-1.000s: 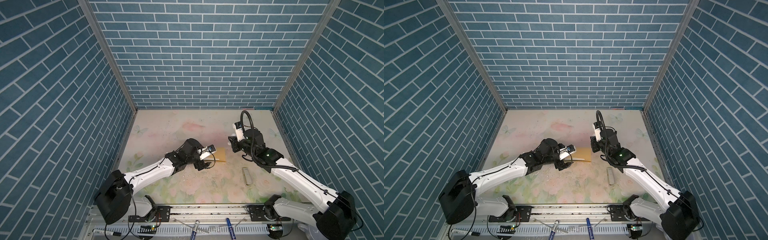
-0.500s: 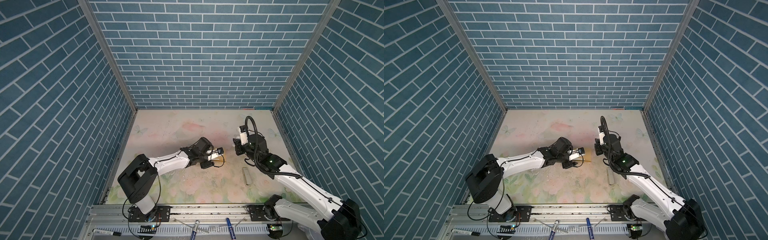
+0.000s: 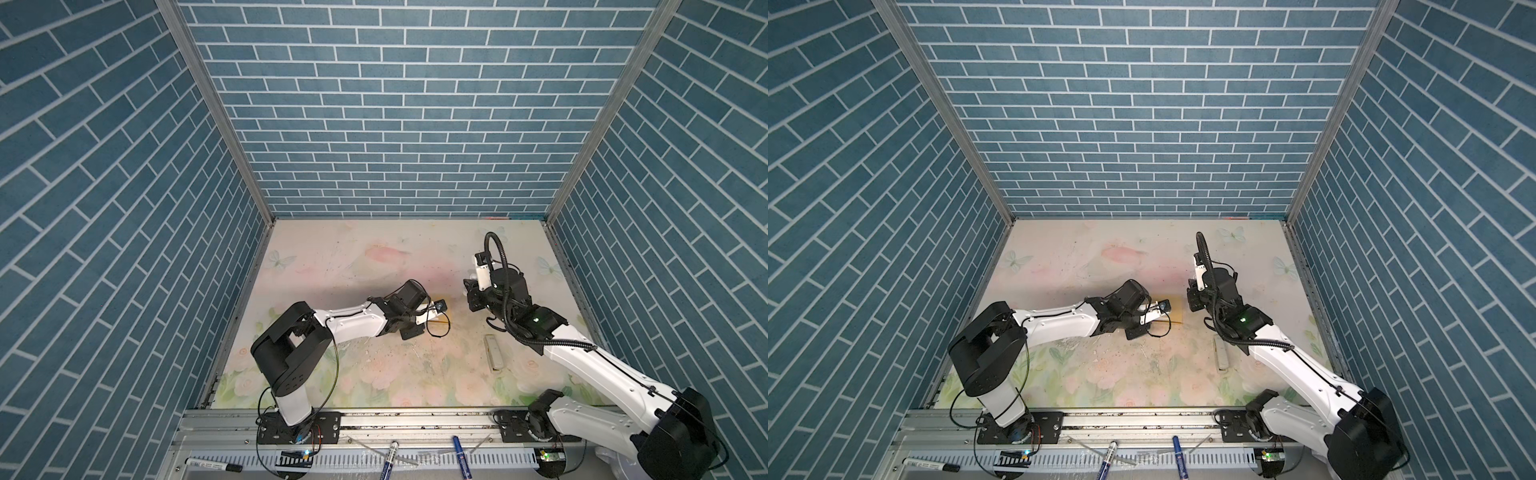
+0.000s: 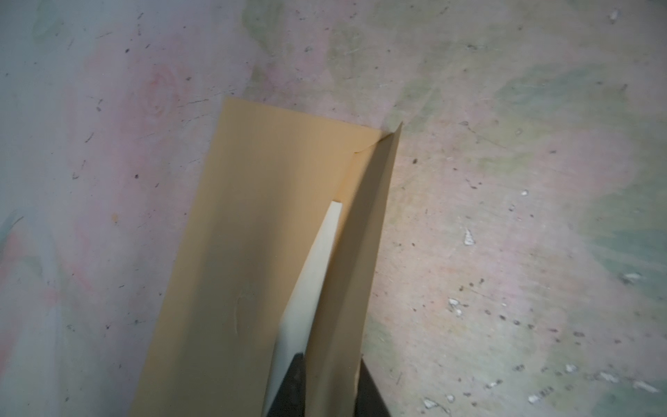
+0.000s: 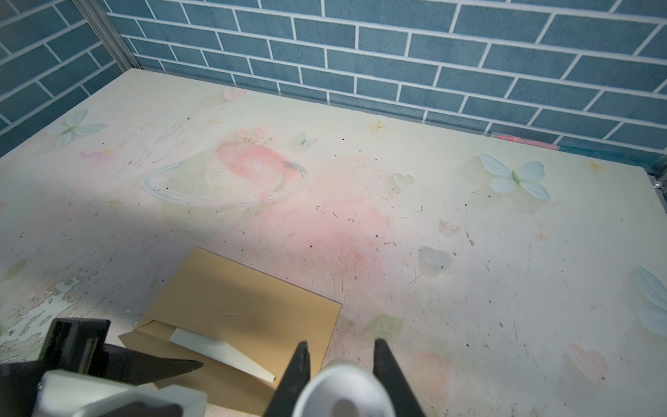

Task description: Place the letter into the envelope and seal it

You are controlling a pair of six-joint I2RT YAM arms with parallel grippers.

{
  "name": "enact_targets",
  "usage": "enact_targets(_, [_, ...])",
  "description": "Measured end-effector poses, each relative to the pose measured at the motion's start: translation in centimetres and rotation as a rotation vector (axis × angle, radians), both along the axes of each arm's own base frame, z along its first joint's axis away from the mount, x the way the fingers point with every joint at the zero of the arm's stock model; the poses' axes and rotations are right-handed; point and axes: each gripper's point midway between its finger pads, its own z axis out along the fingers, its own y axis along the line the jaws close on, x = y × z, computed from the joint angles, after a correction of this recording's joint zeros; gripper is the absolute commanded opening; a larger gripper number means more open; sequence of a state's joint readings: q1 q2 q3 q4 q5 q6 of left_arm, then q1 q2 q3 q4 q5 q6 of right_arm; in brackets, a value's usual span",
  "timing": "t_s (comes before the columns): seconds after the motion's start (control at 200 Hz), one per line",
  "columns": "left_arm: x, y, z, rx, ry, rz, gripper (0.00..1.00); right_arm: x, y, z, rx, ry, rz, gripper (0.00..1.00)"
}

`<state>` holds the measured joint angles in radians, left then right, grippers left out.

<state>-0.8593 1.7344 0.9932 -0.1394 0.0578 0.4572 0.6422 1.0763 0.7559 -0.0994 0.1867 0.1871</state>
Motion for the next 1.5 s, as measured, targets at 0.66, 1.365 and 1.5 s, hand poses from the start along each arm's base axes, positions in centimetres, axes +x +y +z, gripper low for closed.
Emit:
enact_targets(0.66, [4.2, 1.2, 2.6, -0.046, -0.093, 0.326, 0.00, 1.6, 0.0, -0.6, 0.057, 0.015, -0.051, 0.00])
enact_targets(1.365, [2.7, 0.7, 2.2, -0.210, 0.080, 0.365, 0.49, 2.5, 1.7, 1.1, 0.218, 0.003, 0.015, 0.00])
enact_targets(1.5, [4.1, 2.9, 5.6, -0.376, 0.085, 0.462, 0.52, 3.2, 3.2, -0.2, 0.236, 0.048, 0.064, 0.00])
